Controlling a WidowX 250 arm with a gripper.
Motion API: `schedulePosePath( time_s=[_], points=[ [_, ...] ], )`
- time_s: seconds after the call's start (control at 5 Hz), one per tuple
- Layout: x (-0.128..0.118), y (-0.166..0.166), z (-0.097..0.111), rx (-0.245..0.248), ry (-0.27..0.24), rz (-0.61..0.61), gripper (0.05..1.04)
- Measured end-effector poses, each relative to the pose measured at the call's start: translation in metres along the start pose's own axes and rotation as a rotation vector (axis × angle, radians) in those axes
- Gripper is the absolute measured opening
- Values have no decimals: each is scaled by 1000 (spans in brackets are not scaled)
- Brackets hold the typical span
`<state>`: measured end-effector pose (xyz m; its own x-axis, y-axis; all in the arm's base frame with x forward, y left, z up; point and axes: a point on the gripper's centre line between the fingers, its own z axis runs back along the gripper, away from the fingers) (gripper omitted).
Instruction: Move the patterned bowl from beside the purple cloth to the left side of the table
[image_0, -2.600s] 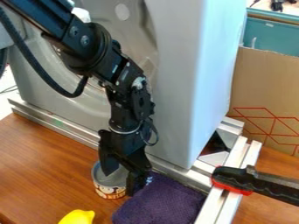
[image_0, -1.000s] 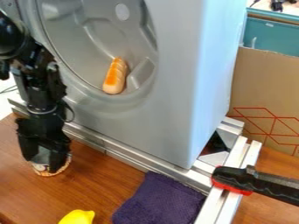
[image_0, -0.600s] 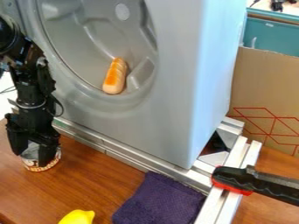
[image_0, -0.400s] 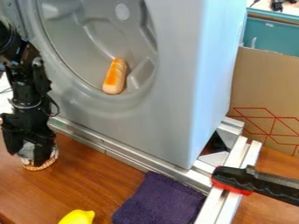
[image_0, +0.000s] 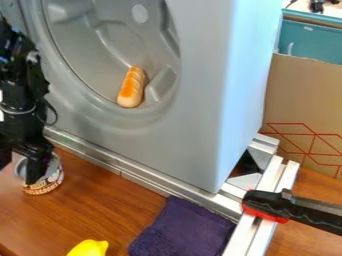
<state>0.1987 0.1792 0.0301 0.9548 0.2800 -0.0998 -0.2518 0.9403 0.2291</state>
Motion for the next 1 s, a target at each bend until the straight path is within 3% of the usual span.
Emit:
schedulePosePath(
  time_s=[0.2,0.4,0.6,0.8,1.0],
  points=[
    [-23,-4,30,-19,-44,22,1001],
    [-53,-34,48,-102,89,-19,1001],
    [-84,-62,55,-133,131,-101,1001],
    [-110,-85,62,-156,86,-175,1001],
    [-121,-107,66,-124,53,-255,1001]
  ],
)
